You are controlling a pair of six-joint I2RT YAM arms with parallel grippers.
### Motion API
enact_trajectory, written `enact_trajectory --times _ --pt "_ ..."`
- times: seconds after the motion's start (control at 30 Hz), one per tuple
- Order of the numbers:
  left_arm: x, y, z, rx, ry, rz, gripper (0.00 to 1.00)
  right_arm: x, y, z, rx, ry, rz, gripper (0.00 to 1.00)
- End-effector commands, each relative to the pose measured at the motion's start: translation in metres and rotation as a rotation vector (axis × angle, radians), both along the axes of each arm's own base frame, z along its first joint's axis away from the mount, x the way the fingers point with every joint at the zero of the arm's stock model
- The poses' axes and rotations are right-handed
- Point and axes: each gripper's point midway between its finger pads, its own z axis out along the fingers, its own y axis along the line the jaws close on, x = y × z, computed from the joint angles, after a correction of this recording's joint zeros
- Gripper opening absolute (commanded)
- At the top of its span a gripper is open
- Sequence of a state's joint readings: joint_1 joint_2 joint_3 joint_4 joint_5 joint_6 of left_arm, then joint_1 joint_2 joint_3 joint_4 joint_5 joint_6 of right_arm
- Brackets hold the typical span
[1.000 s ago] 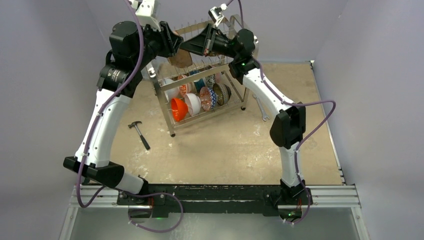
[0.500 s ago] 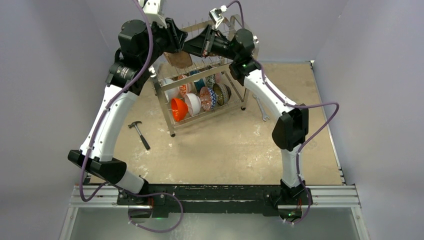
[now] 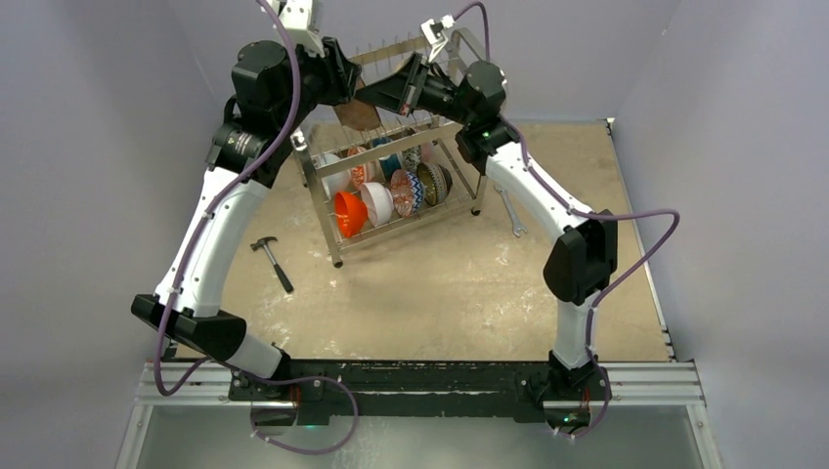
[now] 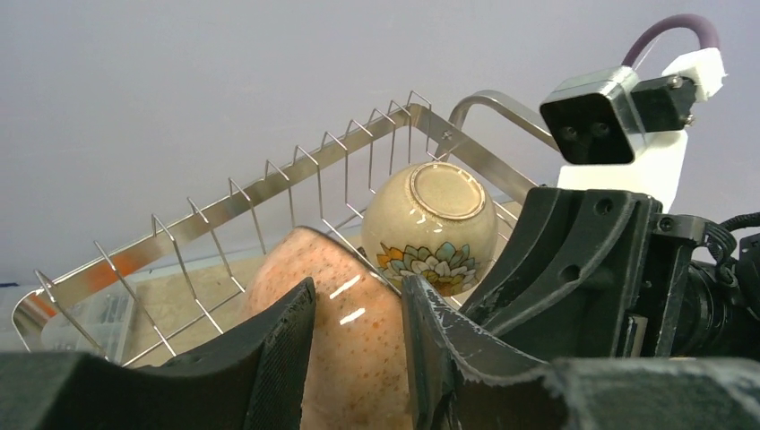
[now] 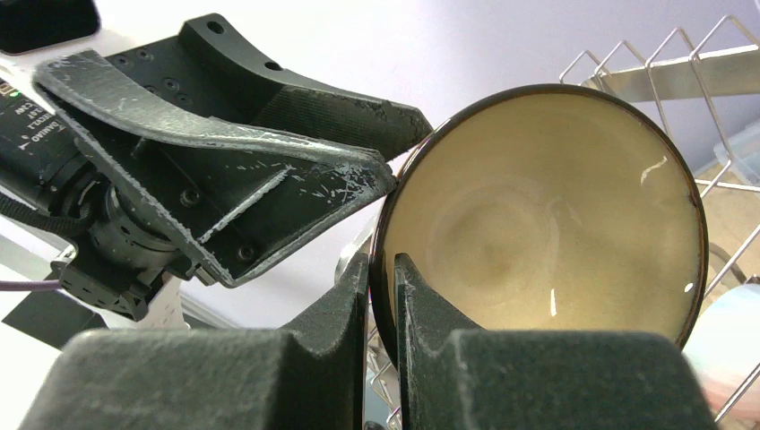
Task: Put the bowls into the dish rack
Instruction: Turn the bowl upside down on the dish rack.
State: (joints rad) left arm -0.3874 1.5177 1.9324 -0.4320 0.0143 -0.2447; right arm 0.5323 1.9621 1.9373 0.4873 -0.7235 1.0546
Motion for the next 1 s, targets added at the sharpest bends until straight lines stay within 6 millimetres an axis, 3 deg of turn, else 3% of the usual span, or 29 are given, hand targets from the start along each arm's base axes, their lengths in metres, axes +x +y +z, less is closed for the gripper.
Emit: enact_trajectory --times 0.0,0.23,0.4,0.43,0.5,0.97 --pt "-0.007 0.004 -0.024 0.045 0.074 0.006 0.39 0.041 -0.026 -0.071 -0.069 0.241 -0.056 0.00" --pt "-0.011 0.018 -0.027 0.085 0.082 0.067 0.43 0.039 -0.040 -0.073 0.024 0.303 -0.037 0.00" --pt "-0.017 0.027 -0.032 0.066 0.132 0.108 0.64 0.037 -0.043 -0.068 0.068 0.312 -0.012 0.00" --pt "-0.019 0.026 -0.033 0.042 0.146 0.113 0.76 0.038 -0.043 -0.068 0.066 0.310 -0.014 0.00" --pt "-0.021 0.024 -0.037 -0.020 0.189 0.117 0.87 0.039 -0.042 -0.066 0.061 0.299 -0.017 0.00" --pt "-0.047 -0.003 -0.064 -0.529 0.459 0.111 0.97 0.038 -0.042 -0.056 -0.010 0.223 -0.037 0.00"
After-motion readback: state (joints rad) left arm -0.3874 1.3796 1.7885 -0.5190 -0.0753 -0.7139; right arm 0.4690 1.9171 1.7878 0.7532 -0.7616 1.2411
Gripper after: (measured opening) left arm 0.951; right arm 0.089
